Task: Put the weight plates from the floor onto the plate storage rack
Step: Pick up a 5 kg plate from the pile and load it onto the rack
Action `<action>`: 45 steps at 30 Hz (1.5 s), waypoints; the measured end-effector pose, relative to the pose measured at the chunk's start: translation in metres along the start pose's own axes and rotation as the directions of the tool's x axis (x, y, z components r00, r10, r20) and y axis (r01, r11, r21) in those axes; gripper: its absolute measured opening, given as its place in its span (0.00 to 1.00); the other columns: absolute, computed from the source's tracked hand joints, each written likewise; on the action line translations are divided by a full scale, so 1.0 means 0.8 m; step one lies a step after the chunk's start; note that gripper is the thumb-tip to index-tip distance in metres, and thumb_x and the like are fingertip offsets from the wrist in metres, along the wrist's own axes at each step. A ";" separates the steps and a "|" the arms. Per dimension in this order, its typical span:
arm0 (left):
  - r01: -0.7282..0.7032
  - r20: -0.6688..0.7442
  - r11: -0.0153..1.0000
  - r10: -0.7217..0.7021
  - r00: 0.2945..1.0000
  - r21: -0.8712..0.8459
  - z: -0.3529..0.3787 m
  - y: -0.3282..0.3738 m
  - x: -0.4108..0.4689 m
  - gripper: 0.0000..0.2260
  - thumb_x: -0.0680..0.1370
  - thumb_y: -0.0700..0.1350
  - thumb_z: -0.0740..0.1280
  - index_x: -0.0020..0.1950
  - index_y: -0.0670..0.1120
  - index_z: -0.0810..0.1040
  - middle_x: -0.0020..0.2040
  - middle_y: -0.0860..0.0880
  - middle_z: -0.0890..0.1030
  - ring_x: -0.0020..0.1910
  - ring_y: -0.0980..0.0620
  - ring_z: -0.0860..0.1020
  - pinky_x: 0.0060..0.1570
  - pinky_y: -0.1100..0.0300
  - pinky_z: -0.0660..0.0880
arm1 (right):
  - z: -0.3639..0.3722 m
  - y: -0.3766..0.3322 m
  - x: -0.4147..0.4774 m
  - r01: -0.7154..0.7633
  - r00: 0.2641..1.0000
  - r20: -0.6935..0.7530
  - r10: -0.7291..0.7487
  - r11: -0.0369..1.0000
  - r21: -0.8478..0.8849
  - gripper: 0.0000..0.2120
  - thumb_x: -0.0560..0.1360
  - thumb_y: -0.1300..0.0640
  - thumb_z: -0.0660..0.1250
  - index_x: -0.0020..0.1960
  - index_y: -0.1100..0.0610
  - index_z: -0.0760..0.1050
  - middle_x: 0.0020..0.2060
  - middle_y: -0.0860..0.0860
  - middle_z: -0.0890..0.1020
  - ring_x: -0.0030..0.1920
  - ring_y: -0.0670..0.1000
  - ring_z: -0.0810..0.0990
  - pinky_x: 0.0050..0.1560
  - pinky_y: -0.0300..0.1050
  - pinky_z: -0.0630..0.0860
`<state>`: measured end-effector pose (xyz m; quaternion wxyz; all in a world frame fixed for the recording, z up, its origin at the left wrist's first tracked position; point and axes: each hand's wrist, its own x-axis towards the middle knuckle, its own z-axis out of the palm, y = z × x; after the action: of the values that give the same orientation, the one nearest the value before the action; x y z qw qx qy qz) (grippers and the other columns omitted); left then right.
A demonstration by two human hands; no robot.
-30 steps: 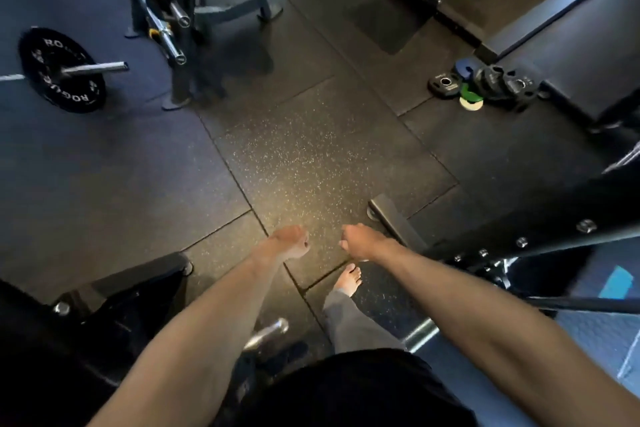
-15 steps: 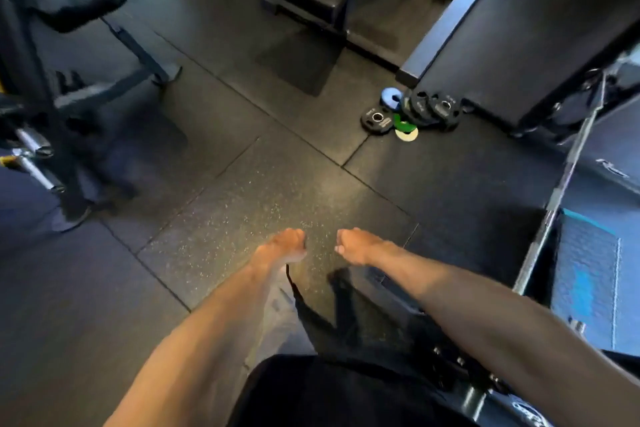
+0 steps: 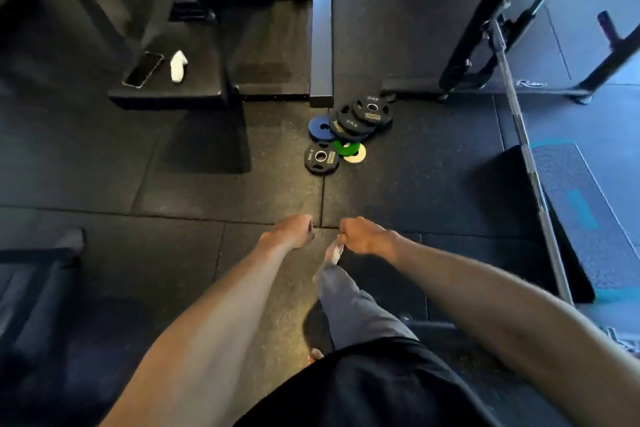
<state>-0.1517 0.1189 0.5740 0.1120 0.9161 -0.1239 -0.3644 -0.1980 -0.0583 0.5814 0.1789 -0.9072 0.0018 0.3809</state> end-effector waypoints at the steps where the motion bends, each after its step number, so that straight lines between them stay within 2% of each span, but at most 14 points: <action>1: -0.003 0.007 1.000 0.002 1.000 0.018 -0.022 -0.003 0.026 0.09 0.79 0.46 0.63 0.55 0.43 0.78 0.56 0.40 0.81 0.56 0.40 0.79 0.50 0.53 0.74 | -0.013 0.001 0.028 -0.016 1.000 0.005 0.016 1.000 0.023 0.11 0.80 0.55 0.61 0.58 0.59 0.77 0.55 0.58 0.83 0.54 0.59 0.82 0.45 0.47 0.73; 4: -0.030 0.024 0.997 0.029 0.999 0.070 -0.086 -0.014 0.109 0.11 0.80 0.47 0.63 0.57 0.42 0.78 0.57 0.40 0.81 0.56 0.40 0.79 0.50 0.54 0.74 | -0.066 0.003 0.101 -0.056 0.998 0.016 0.055 0.994 0.094 0.13 0.80 0.54 0.61 0.55 0.60 0.78 0.55 0.59 0.83 0.54 0.60 0.82 0.48 0.49 0.76; 7: -0.063 0.077 0.994 0.056 0.995 0.089 -0.151 -0.009 0.183 0.11 0.79 0.46 0.63 0.57 0.41 0.78 0.56 0.40 0.82 0.55 0.40 0.79 0.50 0.54 0.74 | -0.144 0.001 0.149 -0.082 0.997 0.003 0.083 0.982 0.169 0.15 0.80 0.54 0.60 0.59 0.63 0.77 0.58 0.61 0.81 0.59 0.61 0.80 0.54 0.50 0.76; 11: -0.141 0.131 0.983 0.125 0.983 0.115 -0.236 0.010 0.272 0.09 0.79 0.45 0.64 0.54 0.41 0.77 0.53 0.40 0.82 0.52 0.41 0.80 0.48 0.54 0.74 | -0.241 0.006 0.210 -0.125 0.987 -0.064 0.144 0.964 0.236 0.15 0.81 0.56 0.59 0.63 0.64 0.73 0.61 0.62 0.79 0.62 0.63 0.78 0.57 0.51 0.75; 15: -0.206 0.177 0.967 0.178 0.968 0.152 -0.304 0.030 0.365 0.09 0.78 0.45 0.65 0.55 0.42 0.77 0.53 0.40 0.82 0.54 0.40 0.80 0.51 0.51 0.76 | -0.317 0.016 0.273 -0.178 0.975 -0.082 0.208 0.943 0.283 0.16 0.82 0.55 0.58 0.64 0.64 0.73 0.61 0.63 0.79 0.63 0.63 0.78 0.58 0.52 0.74; 23: -0.357 0.257 0.911 0.302 0.918 0.206 -0.418 0.078 0.585 0.10 0.79 0.45 0.63 0.56 0.41 0.77 0.55 0.41 0.81 0.55 0.40 0.79 0.51 0.50 0.74 | -0.440 0.058 0.428 -0.324 0.929 -0.043 0.367 0.866 0.382 0.13 0.81 0.55 0.58 0.60 0.60 0.76 0.54 0.59 0.81 0.56 0.61 0.81 0.49 0.47 0.74; 26: -0.400 0.338 0.896 0.321 0.884 0.193 -0.454 0.092 0.661 0.10 0.79 0.46 0.64 0.55 0.41 0.76 0.54 0.40 0.81 0.54 0.40 0.79 0.52 0.49 0.76 | -0.478 0.078 0.476 -0.373 0.903 -0.029 0.430 0.815 0.444 0.13 0.80 0.53 0.58 0.57 0.58 0.77 0.51 0.58 0.81 0.53 0.61 0.81 0.51 0.51 0.78; 30: -0.420 0.361 0.890 0.339 0.869 0.177 -0.489 0.112 0.748 0.08 0.78 0.44 0.64 0.52 0.42 0.78 0.53 0.40 0.82 0.53 0.40 0.79 0.50 0.51 0.75 | -0.531 0.105 0.530 -0.414 0.883 0.011 0.469 0.767 0.490 0.12 0.81 0.55 0.58 0.56 0.61 0.76 0.54 0.59 0.82 0.52 0.59 0.81 0.46 0.49 0.73; 33: -0.367 0.358 0.913 0.287 0.889 0.180 -0.494 0.123 0.811 0.05 0.78 0.45 0.63 0.49 0.44 0.76 0.52 0.40 0.81 0.52 0.40 0.79 0.49 0.51 0.74 | -0.560 0.142 0.573 -0.460 0.856 0.017 0.517 0.745 0.483 0.14 0.82 0.55 0.58 0.61 0.61 0.76 0.59 0.59 0.81 0.60 0.60 0.79 0.49 0.46 0.68; 35: -0.288 0.332 0.946 0.226 0.916 0.151 -0.483 0.131 0.856 0.05 0.78 0.44 0.62 0.47 0.45 0.76 0.51 0.40 0.81 0.51 0.40 0.79 0.48 0.52 0.75 | -0.569 0.177 0.610 -0.484 0.849 0.035 0.527 0.750 0.451 0.15 0.83 0.55 0.56 0.63 0.60 0.75 0.62 0.59 0.80 0.65 0.61 0.76 0.56 0.49 0.69; 38: -0.163 0.280 0.981 0.128 0.951 0.106 -0.450 0.145 0.927 0.06 0.78 0.44 0.62 0.46 0.43 0.76 0.48 0.42 0.81 0.49 0.41 0.80 0.43 0.54 0.74 | -0.556 0.255 0.683 -0.509 0.845 0.093 0.526 0.740 0.441 0.16 0.82 0.53 0.56 0.62 0.59 0.75 0.61 0.60 0.78 0.64 0.63 0.74 0.64 0.56 0.68; 41: -0.031 0.248 0.998 0.015 0.969 0.060 -0.395 0.155 1.009 0.11 0.79 0.46 0.63 0.53 0.40 0.80 0.51 0.41 0.83 0.51 0.41 0.81 0.48 0.53 0.76 | -0.517 0.355 0.779 -0.575 0.813 0.158 0.560 0.732 0.367 0.18 0.80 0.43 0.54 0.60 0.52 0.74 0.60 0.56 0.77 0.64 0.62 0.71 0.65 0.59 0.65; 43: 0.054 0.265 0.998 -0.060 0.962 0.029 -0.352 0.158 1.062 0.14 0.79 0.47 0.64 0.58 0.39 0.79 0.56 0.40 0.82 0.54 0.41 0.80 0.52 0.52 0.76 | -0.476 0.425 0.849 -0.553 0.833 0.219 0.508 0.748 0.367 0.17 0.79 0.45 0.53 0.57 0.54 0.74 0.56 0.57 0.79 0.62 0.63 0.75 0.66 0.61 0.69; 45: 0.136 0.270 0.990 -0.138 0.953 0.025 -0.311 0.165 1.114 0.17 0.80 0.47 0.63 0.64 0.37 0.75 0.62 0.39 0.78 0.60 0.40 0.77 0.56 0.52 0.74 | -0.471 0.464 0.894 -0.552 0.833 0.222 0.506 0.741 0.384 0.16 0.77 0.47 0.54 0.54 0.55 0.75 0.53 0.60 0.80 0.57 0.65 0.79 0.60 0.61 0.75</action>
<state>0.6292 -0.2521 0.2191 0.0656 0.8643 -0.0754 -0.4930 0.5184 -0.4336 0.2102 0.2597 -0.7851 0.3344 0.4521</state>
